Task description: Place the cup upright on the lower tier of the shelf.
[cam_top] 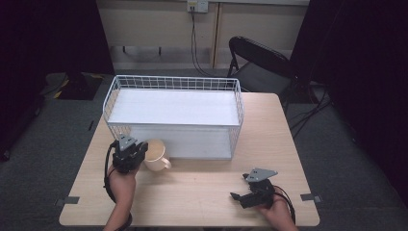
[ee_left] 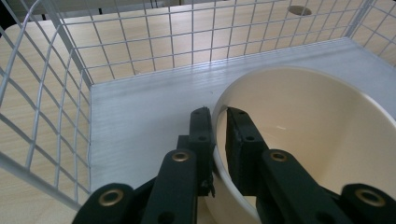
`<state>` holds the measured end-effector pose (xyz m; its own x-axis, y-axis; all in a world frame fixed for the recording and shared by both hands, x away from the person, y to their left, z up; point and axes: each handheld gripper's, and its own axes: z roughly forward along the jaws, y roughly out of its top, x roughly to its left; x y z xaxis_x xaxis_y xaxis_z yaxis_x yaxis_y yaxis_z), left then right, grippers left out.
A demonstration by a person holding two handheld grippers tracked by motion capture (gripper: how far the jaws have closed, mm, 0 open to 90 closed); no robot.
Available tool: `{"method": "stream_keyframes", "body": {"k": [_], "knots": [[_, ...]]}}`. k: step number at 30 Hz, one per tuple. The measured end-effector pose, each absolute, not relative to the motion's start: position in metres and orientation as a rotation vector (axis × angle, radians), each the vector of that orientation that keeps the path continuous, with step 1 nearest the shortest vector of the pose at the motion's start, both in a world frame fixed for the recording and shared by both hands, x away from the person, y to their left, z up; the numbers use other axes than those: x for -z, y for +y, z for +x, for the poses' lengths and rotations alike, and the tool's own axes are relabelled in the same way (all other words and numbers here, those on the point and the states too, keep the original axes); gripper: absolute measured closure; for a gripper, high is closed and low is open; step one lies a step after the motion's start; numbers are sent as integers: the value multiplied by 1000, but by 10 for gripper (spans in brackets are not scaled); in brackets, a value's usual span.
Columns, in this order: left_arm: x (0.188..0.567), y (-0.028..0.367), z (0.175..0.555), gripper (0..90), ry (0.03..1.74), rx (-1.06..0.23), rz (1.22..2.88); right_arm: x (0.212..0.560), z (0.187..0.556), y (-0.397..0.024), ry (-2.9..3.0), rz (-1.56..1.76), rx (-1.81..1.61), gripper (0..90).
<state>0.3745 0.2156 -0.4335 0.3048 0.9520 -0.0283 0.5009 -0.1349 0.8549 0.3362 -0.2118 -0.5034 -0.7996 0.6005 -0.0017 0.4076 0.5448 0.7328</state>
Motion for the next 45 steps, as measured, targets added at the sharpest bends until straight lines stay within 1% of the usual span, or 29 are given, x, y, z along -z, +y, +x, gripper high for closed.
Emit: {"method": "stream_keyframes", "body": {"k": [22,45], "knots": [[433,206,389,815,1367,-760,1756,503,336,-212,2531,843,-1103,128],[434,204,402,807,1404,-750,1736,503,336,-212,2531,844,-1103,128]]}}
